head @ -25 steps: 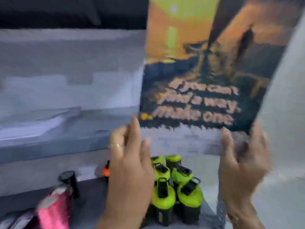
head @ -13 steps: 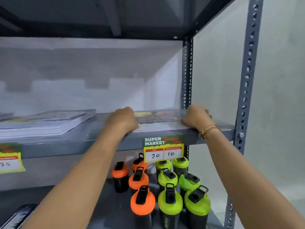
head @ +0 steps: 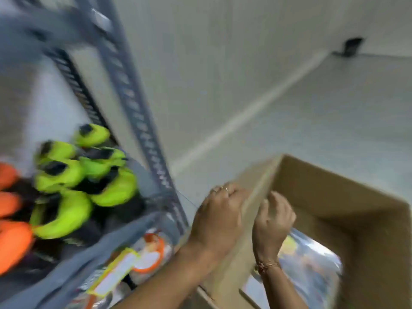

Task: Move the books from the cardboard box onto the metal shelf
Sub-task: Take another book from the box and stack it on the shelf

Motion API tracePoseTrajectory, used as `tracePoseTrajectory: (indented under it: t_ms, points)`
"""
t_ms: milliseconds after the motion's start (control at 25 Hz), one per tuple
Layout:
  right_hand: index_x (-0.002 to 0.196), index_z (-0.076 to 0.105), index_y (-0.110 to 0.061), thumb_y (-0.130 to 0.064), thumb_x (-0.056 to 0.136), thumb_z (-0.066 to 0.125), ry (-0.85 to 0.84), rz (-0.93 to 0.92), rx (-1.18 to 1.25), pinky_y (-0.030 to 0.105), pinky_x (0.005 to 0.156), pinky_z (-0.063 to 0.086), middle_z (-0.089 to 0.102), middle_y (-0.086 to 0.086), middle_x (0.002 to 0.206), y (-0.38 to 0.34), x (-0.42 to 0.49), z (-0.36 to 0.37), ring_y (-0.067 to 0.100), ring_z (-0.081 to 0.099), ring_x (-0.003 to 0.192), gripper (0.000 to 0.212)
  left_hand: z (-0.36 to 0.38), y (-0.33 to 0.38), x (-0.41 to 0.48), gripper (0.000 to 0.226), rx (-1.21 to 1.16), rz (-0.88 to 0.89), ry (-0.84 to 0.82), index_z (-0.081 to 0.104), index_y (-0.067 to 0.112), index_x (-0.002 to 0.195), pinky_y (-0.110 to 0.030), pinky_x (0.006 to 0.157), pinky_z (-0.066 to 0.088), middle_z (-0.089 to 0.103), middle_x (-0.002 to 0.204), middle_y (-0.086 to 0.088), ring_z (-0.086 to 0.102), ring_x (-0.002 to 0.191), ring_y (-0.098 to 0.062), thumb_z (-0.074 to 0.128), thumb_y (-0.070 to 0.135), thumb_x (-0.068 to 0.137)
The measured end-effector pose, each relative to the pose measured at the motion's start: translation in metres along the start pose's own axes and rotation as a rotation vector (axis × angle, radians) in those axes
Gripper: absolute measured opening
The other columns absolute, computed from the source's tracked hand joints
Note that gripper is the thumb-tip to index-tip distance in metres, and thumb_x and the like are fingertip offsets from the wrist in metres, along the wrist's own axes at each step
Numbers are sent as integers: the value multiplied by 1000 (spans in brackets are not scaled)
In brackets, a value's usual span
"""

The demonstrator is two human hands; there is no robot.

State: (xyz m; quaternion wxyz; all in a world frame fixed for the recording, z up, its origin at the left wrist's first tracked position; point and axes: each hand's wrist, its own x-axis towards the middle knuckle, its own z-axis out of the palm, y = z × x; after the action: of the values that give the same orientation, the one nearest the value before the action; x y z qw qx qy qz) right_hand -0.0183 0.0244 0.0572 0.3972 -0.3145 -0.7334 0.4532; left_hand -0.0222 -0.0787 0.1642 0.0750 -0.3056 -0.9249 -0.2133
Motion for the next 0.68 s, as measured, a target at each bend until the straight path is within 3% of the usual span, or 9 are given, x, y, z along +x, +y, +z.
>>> tracePoseTrajectory:
  t_ms: [80,120,200,240,320,440,680]
  points:
    - [123,54,1,-20,85,54,-123,421,-343,44,102,34,59,25,124,115,-12,-22,44,48,121,44,115,-2,5,35,-77,-195,-528,64,13,111,-41,89,52,67,114,-12,61,107,-33,41,12,86]
    - [131,45,0,-22,86,57,-189,662,-485,46,104,34,51,25,133,159,-23,-35,44,42,126,52,166,-6,0,32,-31,-232,-710,62,9,113,-41,92,51,65,119,-15,59,112,-34,43,10,87]
    - [138,32,0,-30,85,61,-258,1090,-637,49,109,31,34,22,146,220,-43,-60,42,31,132,68,250,-14,-21,33,85,-307,-986,56,3,120,-39,99,46,59,129,-19,55,120,-34,42,8,91]
    - [139,28,0,-34,83,63,-252,1201,-658,48,111,29,29,21,148,239,-51,-68,41,28,134,74,282,-20,-33,35,120,-362,-1052,54,2,123,-38,102,44,55,133,-20,53,123,-33,40,7,91]
    - [139,25,0,-37,83,64,-258,1283,-650,46,110,31,29,20,147,259,-58,-75,39,29,133,78,321,-33,-51,38,142,-452,-1083,50,1,126,-37,104,43,52,136,-19,50,126,-32,40,5,89]
    - [135,32,0,-34,86,63,-225,1262,-619,47,105,37,35,21,141,281,-59,-76,39,35,129,67,350,-31,-56,39,113,-575,-1031,47,2,127,-37,99,45,53,133,-18,52,123,-33,43,5,89]
    - [129,37,0,-16,89,57,-61,1183,-640,46,104,35,39,20,136,269,-63,-74,37,37,126,47,338,-13,-54,26,206,-673,-877,60,-1,112,-37,89,51,60,122,-21,58,112,-37,51,3,88]
